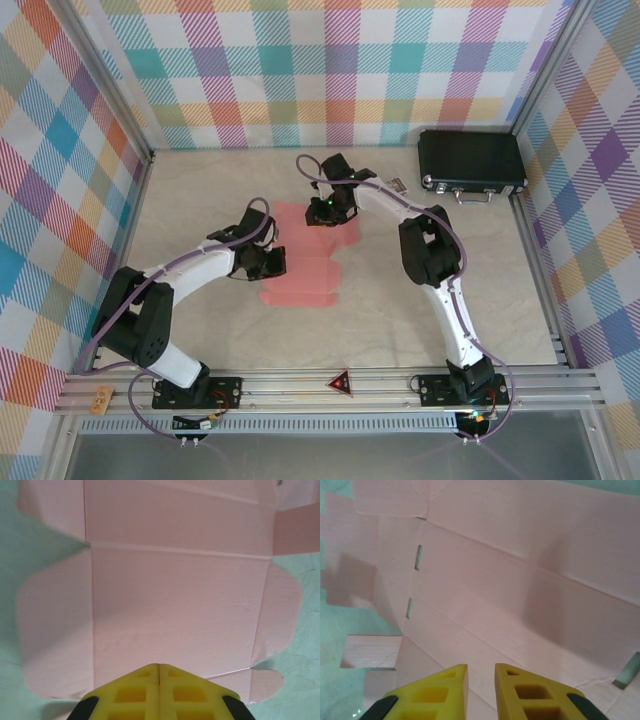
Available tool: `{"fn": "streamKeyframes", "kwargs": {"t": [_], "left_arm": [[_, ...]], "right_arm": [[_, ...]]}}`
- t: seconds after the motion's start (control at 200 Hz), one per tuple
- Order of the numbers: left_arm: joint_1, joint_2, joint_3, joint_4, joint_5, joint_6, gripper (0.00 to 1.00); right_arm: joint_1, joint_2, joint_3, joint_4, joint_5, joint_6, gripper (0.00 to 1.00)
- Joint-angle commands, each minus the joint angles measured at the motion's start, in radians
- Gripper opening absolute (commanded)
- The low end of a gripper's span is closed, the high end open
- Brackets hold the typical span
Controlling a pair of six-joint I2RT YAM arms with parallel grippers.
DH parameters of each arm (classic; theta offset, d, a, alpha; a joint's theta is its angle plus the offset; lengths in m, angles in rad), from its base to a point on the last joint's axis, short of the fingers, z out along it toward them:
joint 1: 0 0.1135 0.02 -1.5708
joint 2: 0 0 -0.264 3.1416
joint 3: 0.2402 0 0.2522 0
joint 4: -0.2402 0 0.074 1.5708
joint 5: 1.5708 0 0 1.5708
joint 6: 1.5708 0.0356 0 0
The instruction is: Fold the paper box
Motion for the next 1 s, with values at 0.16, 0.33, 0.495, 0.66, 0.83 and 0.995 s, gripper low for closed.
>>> {"fn": "streamKeyframes", "kwargs": {"t": [0.16, 0.33, 0.495, 0.66, 0.83, 0.995], "left_arm": [[-0.001, 0.058, -0.073, 0.082, -0.002, -0.029, 0.0], [-0.002, 0.102, -0.082, 0.08, -0.045, -0.015, 0.0], [0.004, 0.121, -0.078, 0.048, -0.143, -0.015, 0.0], [0.01, 0.149, -0.052, 0.016, -0.218, 0.004, 0.0], [0.009, 0.181, -0.013, -0.011, -0.272, 0.014, 0.0], [0.009, 0.201, 0.035, -0.029, -0.29, 0.037, 0.0]], "right_arm": [[0.006, 0.034, -0.004, -0.07, 0.03, 0.0, 0.21], [0.005, 0.022, -0.056, -0.081, 0.08, 0.002, 0.21], [0.006, -0.005, -0.123, -0.079, 0.112, 0.006, 0.21], [0.007, -0.061, -0.224, -0.068, 0.12, 0.045, 0.22], [0.011, -0.163, -0.366, -0.025, 0.119, 0.107, 0.23], [0.022, -0.237, -0.454, 0.014, 0.092, 0.137, 0.24]]}}
